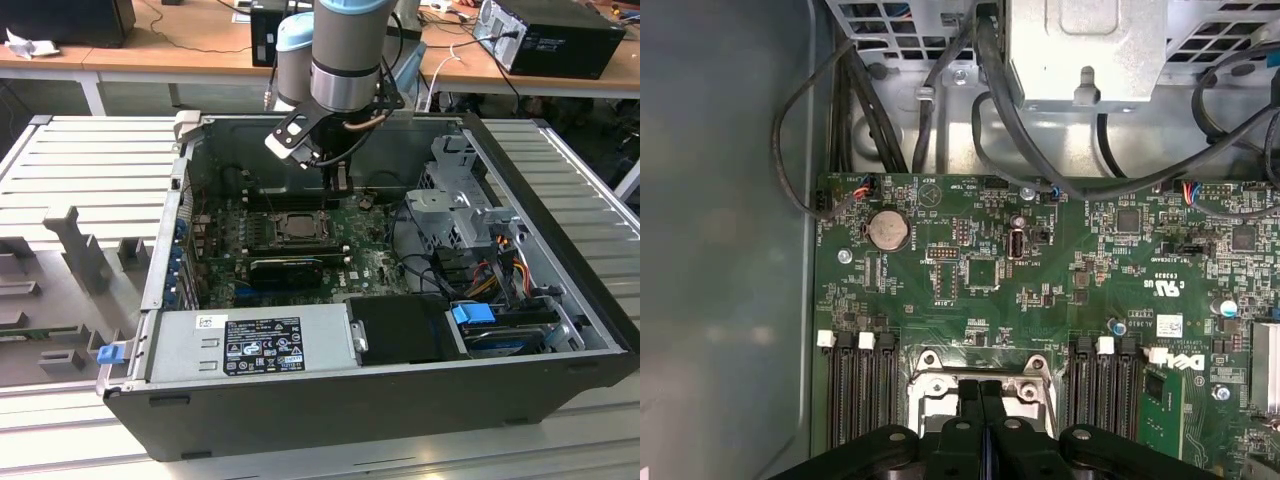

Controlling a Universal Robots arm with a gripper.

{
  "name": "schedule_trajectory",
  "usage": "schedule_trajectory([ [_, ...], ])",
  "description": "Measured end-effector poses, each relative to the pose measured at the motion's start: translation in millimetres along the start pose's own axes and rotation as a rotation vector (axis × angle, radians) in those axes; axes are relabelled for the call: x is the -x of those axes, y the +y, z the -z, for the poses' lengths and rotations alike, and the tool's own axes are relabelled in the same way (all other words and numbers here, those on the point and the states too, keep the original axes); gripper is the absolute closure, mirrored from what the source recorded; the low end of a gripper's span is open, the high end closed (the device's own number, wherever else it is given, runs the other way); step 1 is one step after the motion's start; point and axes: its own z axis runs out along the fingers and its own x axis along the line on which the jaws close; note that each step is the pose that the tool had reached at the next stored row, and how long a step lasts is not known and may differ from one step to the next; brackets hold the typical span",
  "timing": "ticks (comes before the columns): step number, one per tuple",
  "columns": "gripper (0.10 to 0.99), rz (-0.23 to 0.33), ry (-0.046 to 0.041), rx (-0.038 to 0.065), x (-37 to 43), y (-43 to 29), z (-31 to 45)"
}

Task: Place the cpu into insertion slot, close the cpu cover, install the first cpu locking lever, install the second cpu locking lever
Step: 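Close the cpu cover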

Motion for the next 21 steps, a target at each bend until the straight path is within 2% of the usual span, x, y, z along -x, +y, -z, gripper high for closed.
schedule_trajectory([
  [5, 0.98, 0.0, 0.0004, 0.0, -0.1, -5.3, 0.1],
  [7, 0.98, 0.0, 0.0006, 0.0, -0.1, -10.6, -1.4],
  [10, 0.98, 0.0, 0.0015, 0.0, 0.2, -18.5, -8.0],
  [14, 0.98, 0.0, 0.0015, 0.0, 0.8, -22.6, -19.7],
  [17, 0.98, 0.001, 0.0017, 0.0, 0.6, -32.3, -20.2],
  [21, 0.98, 0.001, 0.0016, 0.0, 0.5, -36.8, -20.1],
])
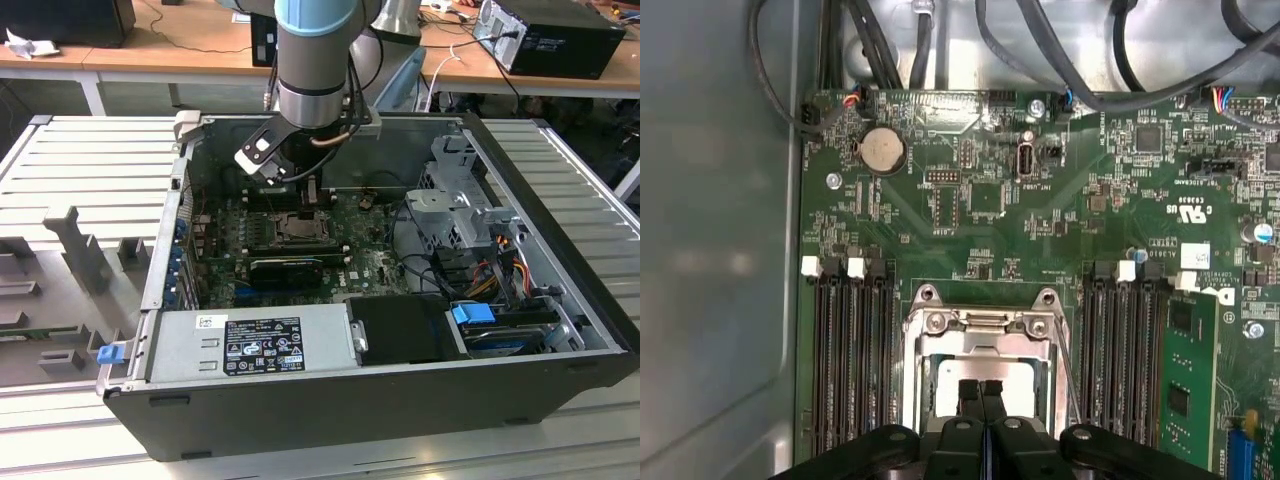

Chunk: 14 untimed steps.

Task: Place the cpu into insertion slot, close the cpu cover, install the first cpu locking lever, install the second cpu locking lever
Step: 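Close the cpu cover, then install the first cpu locking lever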

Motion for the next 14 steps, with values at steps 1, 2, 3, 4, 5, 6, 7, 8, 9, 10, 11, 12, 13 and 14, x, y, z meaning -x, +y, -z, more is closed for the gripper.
schedule_trajectory([
  [1, 0.98, 0.0, 0.0, 0.0, 0.0, -1.3, 0.0],
  [2, 0.98, 0.0, 0.0, 0.0, 0.0, -2.3, 0.0],
  [3, 0.98, 0.0, 0.0, 0.0, -0.1, -3.2, 0.1],
  [4, 0.98, 0.0, 0.0001, 0.0, -0.1, -3.9, 0.1],
  [5, 0.98, 0.0, 0.0, 0.0, -0.1, -4.6, 0.1],
  [6, 0.98, 0.0, 0.0, 0.0, -0.1, -5.7, 0.1],
  [7, 0.98, 0.0, 0.0001, 0.0, -0.1, -6.8, 0.2],
  [8, 0.98, 0.0, 0.0001, 0.0, -0.1, -7.0, 0.2],
  [9, 0.98, 0.0, 0.0003, 0.0, -0.2, -7.1, 0.7],
  [10, 0.98, 0.0, 0.0004, 0.0, -0.2, -7.1, 1.2],
  [11, 0.98, 0.0, -0.0001, 0.0, -0.2, -7.1, 2.1],
  [12, 0.98, 0.0, 0.0001, 0.0, -0.3, -7.0, 3.4],
  [13, 0.98, 0.0, 0.0002, 0.0, -0.3, -7.0, 4.5],
  [14, 0.98, 0.0, 0.0001, 0.0, -0.4, -7.0, 5.7],
])
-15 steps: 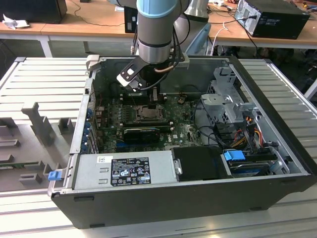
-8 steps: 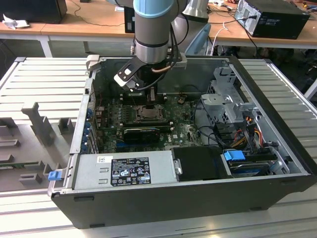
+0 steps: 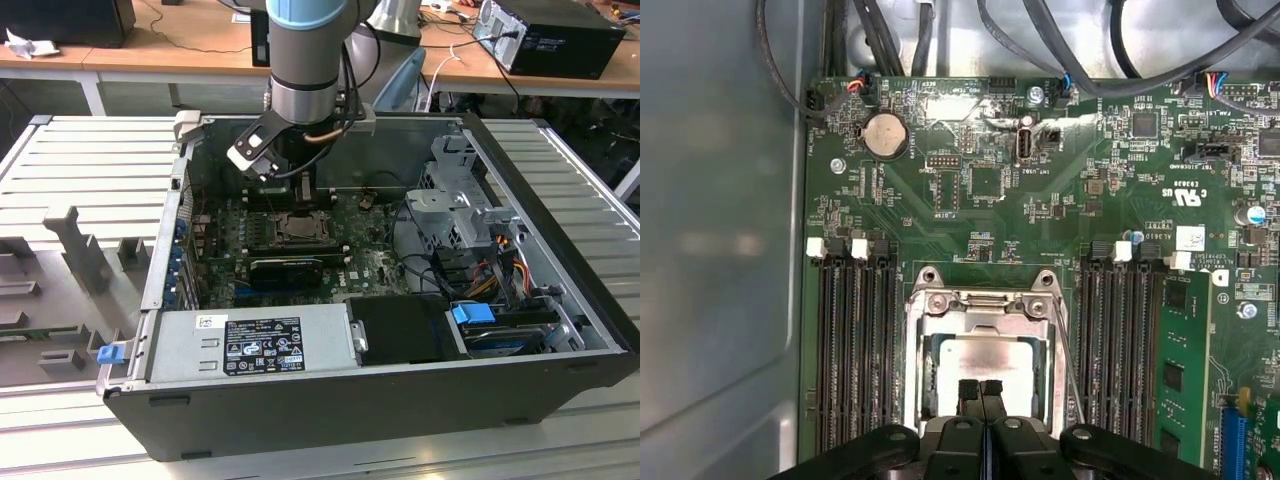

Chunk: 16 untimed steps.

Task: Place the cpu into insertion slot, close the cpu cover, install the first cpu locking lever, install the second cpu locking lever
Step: 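Install the first cpu locking lever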

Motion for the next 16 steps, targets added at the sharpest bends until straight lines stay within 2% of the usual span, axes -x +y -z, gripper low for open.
schedule_trajectory([
  [9, 0.98, 0.0, -0.0004, 0.0, -0.5, 0.2, 9.0],
  [14, 0.98, 0.0, -0.0005, 0.0, -1.0, 0.4, 17.8],
  [16, 0.98, 0.0, -0.0005, 0.0, -1.4, 0.5, 26.5],
])
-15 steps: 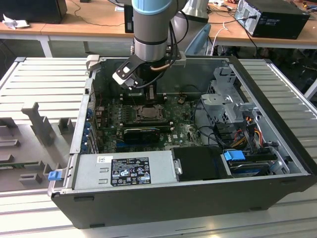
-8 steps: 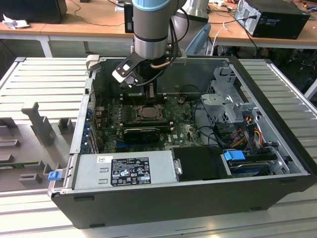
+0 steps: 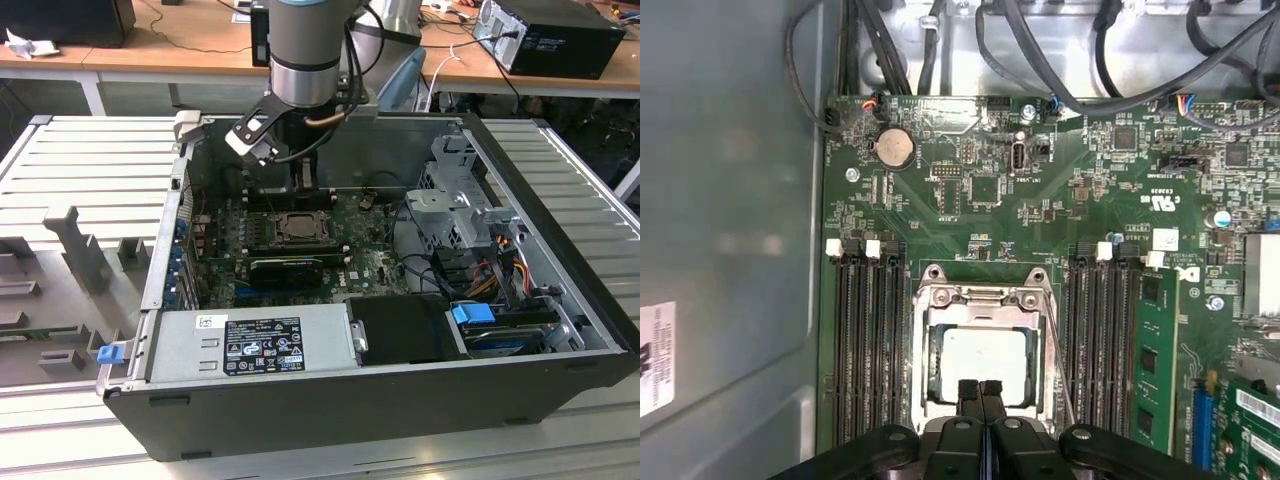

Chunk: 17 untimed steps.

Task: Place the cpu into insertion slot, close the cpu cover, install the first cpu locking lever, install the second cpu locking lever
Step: 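Install the first cpu locking lever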

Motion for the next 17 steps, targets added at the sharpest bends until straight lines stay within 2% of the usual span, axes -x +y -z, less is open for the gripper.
schedule_trajectory([
  [1, 0.98, 0.0, 0.0, 0.0, -0.2, 0.0, 3.5],
  [3, 0.98, 0.0, 0.0, 0.0, -0.9, 0.2, 15.7],
  [10, 0.98, 0.0, 0.0, 0.0, -1.6, 0.5, 30.3],
  [14, 0.98, 0.001, 0.0028, 0.0, -1.8, 0.6, 32.3],
  [17, 0.98, 0.091, 0.0049, -0.005, -1.7, 0.8, 32.4],
])
